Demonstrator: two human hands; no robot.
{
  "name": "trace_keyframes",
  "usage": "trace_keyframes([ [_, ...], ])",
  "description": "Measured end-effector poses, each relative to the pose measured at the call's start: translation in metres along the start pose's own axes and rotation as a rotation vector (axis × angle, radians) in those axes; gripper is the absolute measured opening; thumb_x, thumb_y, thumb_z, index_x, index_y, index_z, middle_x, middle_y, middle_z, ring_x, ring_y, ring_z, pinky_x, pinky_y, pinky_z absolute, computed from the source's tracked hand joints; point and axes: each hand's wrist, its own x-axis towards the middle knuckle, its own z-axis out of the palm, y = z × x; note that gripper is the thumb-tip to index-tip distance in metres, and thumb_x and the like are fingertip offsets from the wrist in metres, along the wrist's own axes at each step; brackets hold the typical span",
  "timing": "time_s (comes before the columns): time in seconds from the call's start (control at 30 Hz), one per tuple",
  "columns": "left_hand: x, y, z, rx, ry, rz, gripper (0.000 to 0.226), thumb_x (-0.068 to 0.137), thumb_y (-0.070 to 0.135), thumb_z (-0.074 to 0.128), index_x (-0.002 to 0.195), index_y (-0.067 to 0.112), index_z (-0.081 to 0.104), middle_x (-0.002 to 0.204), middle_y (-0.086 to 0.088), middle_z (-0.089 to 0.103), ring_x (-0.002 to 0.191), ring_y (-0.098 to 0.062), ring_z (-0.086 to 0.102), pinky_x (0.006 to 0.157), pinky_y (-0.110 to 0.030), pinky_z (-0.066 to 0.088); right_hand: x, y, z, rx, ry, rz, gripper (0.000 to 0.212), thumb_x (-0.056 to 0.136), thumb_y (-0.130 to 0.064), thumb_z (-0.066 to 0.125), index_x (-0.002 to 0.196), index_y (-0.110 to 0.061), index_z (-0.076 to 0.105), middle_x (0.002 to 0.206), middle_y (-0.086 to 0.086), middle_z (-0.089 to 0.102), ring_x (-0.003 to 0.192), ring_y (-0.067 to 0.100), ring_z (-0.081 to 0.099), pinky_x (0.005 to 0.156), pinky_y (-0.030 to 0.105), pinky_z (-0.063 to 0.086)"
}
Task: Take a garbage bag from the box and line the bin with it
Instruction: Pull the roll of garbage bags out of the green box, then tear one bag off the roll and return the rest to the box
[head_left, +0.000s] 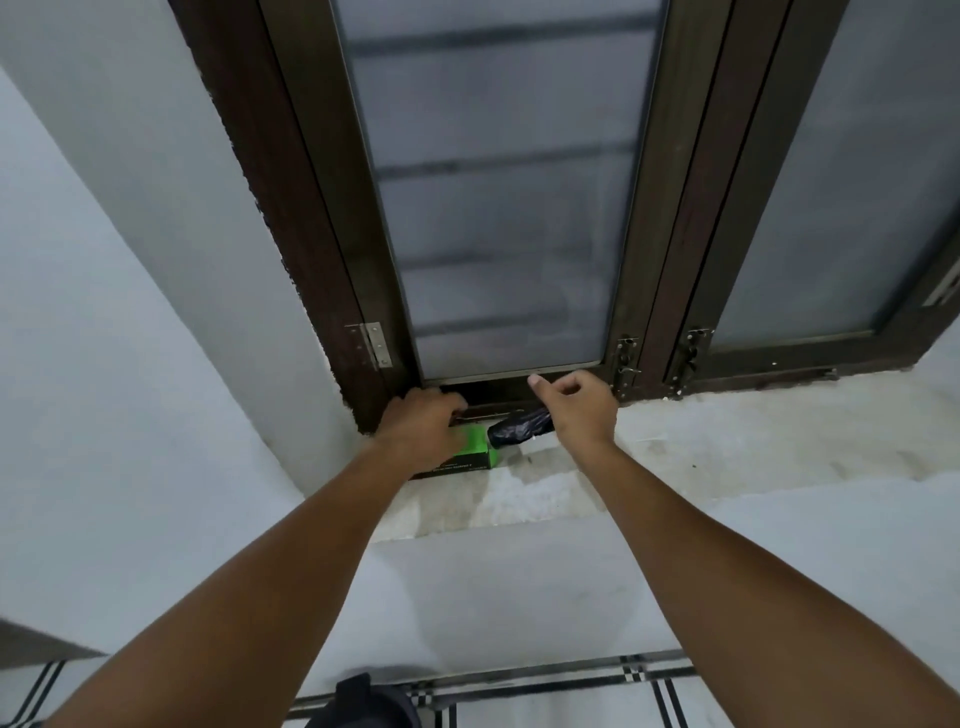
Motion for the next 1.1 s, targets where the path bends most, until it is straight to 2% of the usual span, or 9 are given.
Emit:
trace_keyframes([
  [0.07,0.002,0.015,-0.013,-0.514,0.046,-0.071,0.036,0.094,0.025,0.060,0.130,0.024,0.063,0.126,-0.006,0.065,0.103,-0.019,0.062,0.089,-0.033,0.052,0.000,-0.008,0.004,0.004,-0.032,-0.048,0.036,0.084,-0.046,0.079,0.078,-0.013,0.066,0.074,-0.004,0.065,0.070,0.009,0.059,0.059,0.025,0.040],
  [0.17,0.002,0.035,-0.025,-0.929,-0.228,-0.125,0.023,0.095,0.020,0.063,0.117,0.019,0.069,0.117,-0.011,0.069,0.101,-0.024,0.069,0.085,-0.034,0.059,-0.002,-0.020,0.011,0.077,-0.081,-0.079,0.037,0.082,-0.043,0.082,0.080,-0.010,0.068,0.075,-0.002,0.067,0.068,0.009,0.060,0.060,0.022,0.043],
  [0.23,0.002,0.039,-0.023,-0.987,-0.304,-0.130,0.019,0.093,0.021,0.068,0.111,0.016,0.070,0.111,-0.014,0.071,0.104,-0.032,0.071,0.092,-0.046,0.060,-0.003,-0.028,0.015,0.172,-0.113,-0.044,0.038,0.080,-0.045,0.083,0.088,-0.010,0.068,0.083,0.000,0.069,0.076,0.011,0.064,0.067,0.025,0.050],
  [0.37,0.005,0.033,-0.014,-1.142,-0.155,-0.211,0.032,0.084,0.021,0.080,0.111,0.020,0.063,0.112,-0.012,0.072,0.101,-0.030,0.072,0.091,-0.050,0.059,-0.001,-0.036,0.019,0.465,-0.267,0.164,0.039,0.085,-0.036,0.082,0.105,-0.008,0.066,0.103,0.010,0.073,0.092,0.021,0.074,0.077,0.034,0.063],
  [0.5,0.005,0.025,-0.013,-1.136,-0.104,-0.248,0.056,0.073,0.015,0.088,0.117,0.021,0.054,0.117,-0.008,0.069,0.106,-0.027,0.069,0.094,-0.050,0.058,-0.010,-0.041,0.016,0.288,-0.513,0.154,0.023,0.092,-0.035,0.074,0.092,-0.012,0.071,0.086,0.001,0.076,0.072,0.011,0.069,0.064,0.027,0.051],
  [0.67,0.002,0.015,-0.013,-1.248,-0.117,-0.273,0.060,0.074,0.012,0.087,0.124,0.014,0.053,0.117,-0.011,0.069,0.105,-0.028,0.070,0.089,-0.046,0.060,-0.008,-0.042,0.022,0.374,-0.522,0.191,0.028,0.096,-0.024,0.070,0.072,-0.020,0.056,0.075,-0.001,0.070,0.076,0.016,0.064,0.069,0.031,0.054],
  [0.9,-0.011,0.013,-0.018,-1.714,-0.175,-0.354,0.026,0.090,0.006,0.064,0.116,0.009,0.063,0.112,-0.015,0.068,0.104,-0.025,0.066,0.085,-0.036,0.059,-0.006,-0.048,0.025,0.585,-0.542,0.245,0.017,0.097,0.000,0.062,0.091,-0.015,0.056,0.104,0.014,0.065,0.089,0.021,0.065,0.065,0.028,0.055],
  [1.0,-0.013,0.012,-0.018,-1.883,-0.187,-0.395,0.034,0.090,0.006,0.059,0.123,0.005,0.060,0.115,-0.018,0.068,0.105,-0.028,0.066,0.088,-0.040,0.059,-0.002,-0.053,0.026,0.649,-0.549,0.273,0.022,0.094,0.007,0.055,0.104,-0.013,0.061,0.106,0.014,0.068,0.091,0.024,0.067,0.073,0.034,0.059],
  [1.1,-0.012,0.014,-0.017,-1.874,-0.197,-0.394,0.039,0.088,0.005,0.058,0.127,0.006,0.060,0.117,-0.017,0.070,0.108,-0.028,0.065,0.096,-0.041,0.056,0.001,-0.056,0.026,0.498,-0.567,0.293,0.021,0.093,0.002,0.049,0.104,-0.008,0.065,0.095,0.014,0.068,0.089,0.026,0.064,0.077,0.038,0.056],
])
